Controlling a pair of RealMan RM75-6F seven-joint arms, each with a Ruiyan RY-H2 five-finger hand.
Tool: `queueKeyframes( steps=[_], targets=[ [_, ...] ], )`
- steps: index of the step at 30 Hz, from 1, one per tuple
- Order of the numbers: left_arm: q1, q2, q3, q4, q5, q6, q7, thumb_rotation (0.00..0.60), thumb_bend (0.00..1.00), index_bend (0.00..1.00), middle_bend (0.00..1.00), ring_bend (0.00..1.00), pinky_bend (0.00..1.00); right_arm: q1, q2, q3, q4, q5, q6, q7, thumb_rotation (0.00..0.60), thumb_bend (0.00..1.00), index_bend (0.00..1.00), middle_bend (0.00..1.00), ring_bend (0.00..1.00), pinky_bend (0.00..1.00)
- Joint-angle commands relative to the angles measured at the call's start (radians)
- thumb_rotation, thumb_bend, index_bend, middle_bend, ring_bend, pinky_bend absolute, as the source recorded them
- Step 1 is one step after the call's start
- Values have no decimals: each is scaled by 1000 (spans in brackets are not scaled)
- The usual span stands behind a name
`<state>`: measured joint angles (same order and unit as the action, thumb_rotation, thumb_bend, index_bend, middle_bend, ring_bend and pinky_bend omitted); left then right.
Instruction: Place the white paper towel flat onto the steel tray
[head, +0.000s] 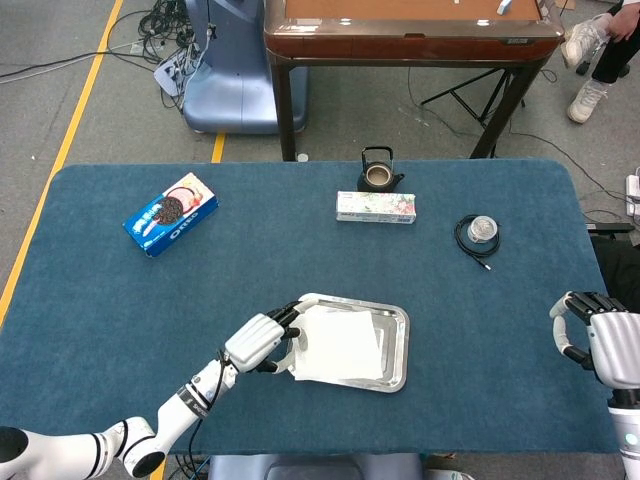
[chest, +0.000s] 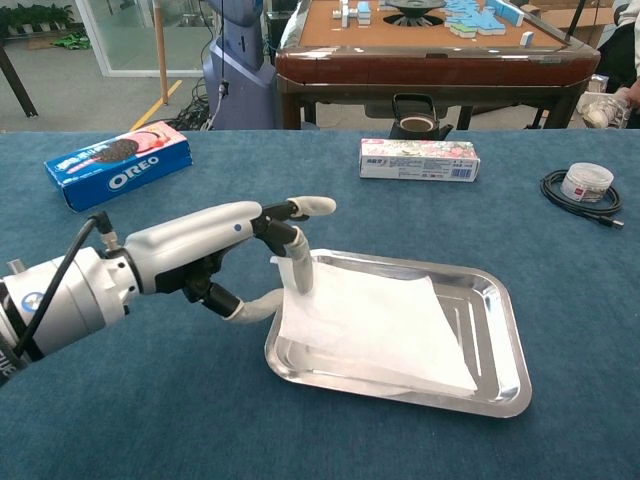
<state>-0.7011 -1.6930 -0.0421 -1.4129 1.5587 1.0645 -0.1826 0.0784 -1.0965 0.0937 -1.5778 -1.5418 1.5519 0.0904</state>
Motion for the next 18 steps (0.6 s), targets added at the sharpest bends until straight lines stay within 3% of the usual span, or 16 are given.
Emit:
queueKeyframes(
  steps=[1,9,18],
  targets=[
    [0,-14,-15,1,-28,-14,2,600,398,409,1,0,212,-1,0,0,0,-1,2,-1,600,517,546,476,378,433],
    [-1,-50,-31,26,-49,-11,36,600,295,316,1,0,212,0,0,0,0,-1,0,1,600,517,546,476,378,433],
    [-14,-84,-59,43,-97,-41,70,600,261,301,1,0,212,0,1,-1,-2,-2,1,2,600,517,546,476,378,433]
  ],
)
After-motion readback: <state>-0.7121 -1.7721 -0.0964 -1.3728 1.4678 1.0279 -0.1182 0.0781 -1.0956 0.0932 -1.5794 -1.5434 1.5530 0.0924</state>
